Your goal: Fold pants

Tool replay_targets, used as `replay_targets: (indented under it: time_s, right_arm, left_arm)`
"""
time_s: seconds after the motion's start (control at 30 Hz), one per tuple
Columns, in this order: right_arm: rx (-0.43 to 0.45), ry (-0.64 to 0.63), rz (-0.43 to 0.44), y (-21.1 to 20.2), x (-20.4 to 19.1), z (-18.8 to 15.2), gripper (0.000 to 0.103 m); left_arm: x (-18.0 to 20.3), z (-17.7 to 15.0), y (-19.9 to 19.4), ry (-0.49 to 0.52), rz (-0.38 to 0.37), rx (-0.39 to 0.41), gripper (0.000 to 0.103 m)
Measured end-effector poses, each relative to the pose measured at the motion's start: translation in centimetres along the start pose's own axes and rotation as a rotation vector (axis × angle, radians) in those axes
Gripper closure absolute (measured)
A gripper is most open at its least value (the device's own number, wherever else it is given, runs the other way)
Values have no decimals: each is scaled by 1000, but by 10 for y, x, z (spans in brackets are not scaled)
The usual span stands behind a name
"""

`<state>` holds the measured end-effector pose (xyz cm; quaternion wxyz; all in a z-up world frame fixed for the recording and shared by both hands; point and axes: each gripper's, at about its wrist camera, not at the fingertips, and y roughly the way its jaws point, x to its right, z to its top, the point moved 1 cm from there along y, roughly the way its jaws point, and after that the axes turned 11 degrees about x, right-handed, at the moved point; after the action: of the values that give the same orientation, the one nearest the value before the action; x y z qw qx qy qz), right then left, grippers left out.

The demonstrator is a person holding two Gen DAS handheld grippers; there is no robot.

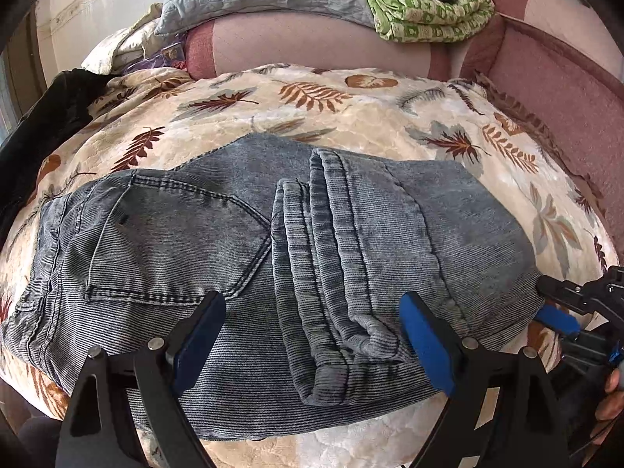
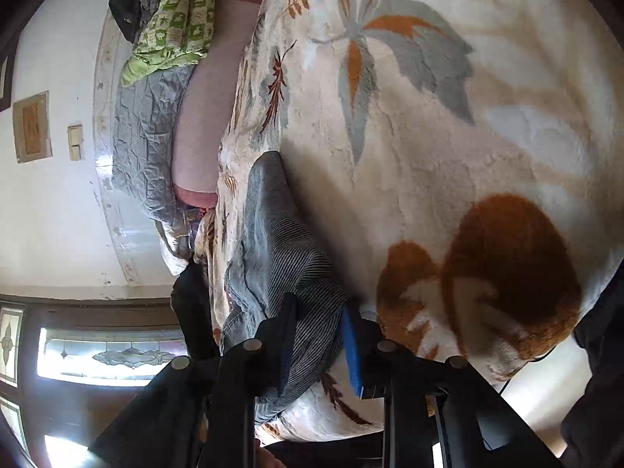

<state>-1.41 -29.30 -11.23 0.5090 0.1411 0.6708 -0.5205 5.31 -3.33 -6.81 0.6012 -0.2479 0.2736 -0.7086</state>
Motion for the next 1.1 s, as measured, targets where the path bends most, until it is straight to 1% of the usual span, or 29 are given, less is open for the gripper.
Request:
replay_targets:
  time_s: [0.03,0.13,0.2,0.27,0.3,0.33,0.37,0.4,0.43,0.47,0.53,0.57,0.6,0.7,0.73,0.77,0.8,0.83,0.87,0.9,0.93,0.97,1.0,1.03,1.1]
  right_arm:
    - [9,-38,-14,-2,-3,0,81]
    - [29,-95,-40,-2,-8,-1,82]
    - [38,-148,-63,-3,-13,-3,83]
    - [28,-139,-87,-1,-5,-5,83]
    - [21,-149,-93,0,-1,-5,84]
    - [12,-164,-93,-1,-1,-5,84]
    - [-7,-183,-100,-2,-3,-5,84]
    - [-27,-200,-109,-4,-6,-3,78]
    - [-31,-203,-122,-10,-7,0,75]
    - [-23,-221,-141,-17,-10,4,72]
    - [6,-282,-154,-34,-21,11,71]
    - [30,-289,-149,-42,-28,16,72]
    - [38,-290,-109,-47,-37,21,72]
    - [-26,-309,-3,-36,-65,26,72]
    - [-65,-304,30,-27,-72,24,69]
    - [-111,-302,52,-15,-76,22,63]
    - [-142,-305,48,-4,-74,18,59]
    - [-170,-308,1,9,-68,13,58]
    - [-220,-312,-75,23,-56,8,57]
    - [-265,-295,-102,32,-41,3,60]
    - [-243,-277,-84,28,-34,4,63]
    - [-253,-281,-84,25,-37,6,64]
    - [-257,-295,-82,22,-45,8,61]
    - [-242,-314,-73,19,-55,12,61]
    - [-206,-394,-52,15,-80,25,61]
  left_arm:
    - [0,-1,1,-1,-1,-3,13]
    - [3,0,-2,3,-1,-6,13]
    - [5,5,-10,7,-6,33,12]
    - [8,10,-16,25,-9,65,12]
    - [11,10,-14,43,3,61,12]
    - [14,9,-7,69,35,34,12]
    - [17,4,6,107,64,-23,12]
    - [21,-4,21,151,78,-98,11]
    - [19,-5,20,148,79,-53,9]
    - [18,-5,18,147,82,-45,8]
    - [15,-5,19,126,69,-56,7]
    - [14,-6,20,117,65,-56,7]
    - [14,-7,20,118,64,-50,7]
    - [14,-10,17,120,61,-28,7]
    - [13,-10,17,118,55,-25,7]
    - [12,-9,17,112,49,-27,7]
    - [11,-8,17,105,44,-30,7]
    - [10,-7,16,99,41,-36,7]
    - [10,-5,15,90,36,-39,7]
    - [9,-2,11,75,27,-36,7]
    - [7,1,3,48,8,-10,7]
    - [7,5,-7,22,-14,29,7]
    - [9,10,-15,4,-35,58,7]
    - [13,15,-20,-3,-56,69,7]
    - [26,21,-26,2,-124,80,7]
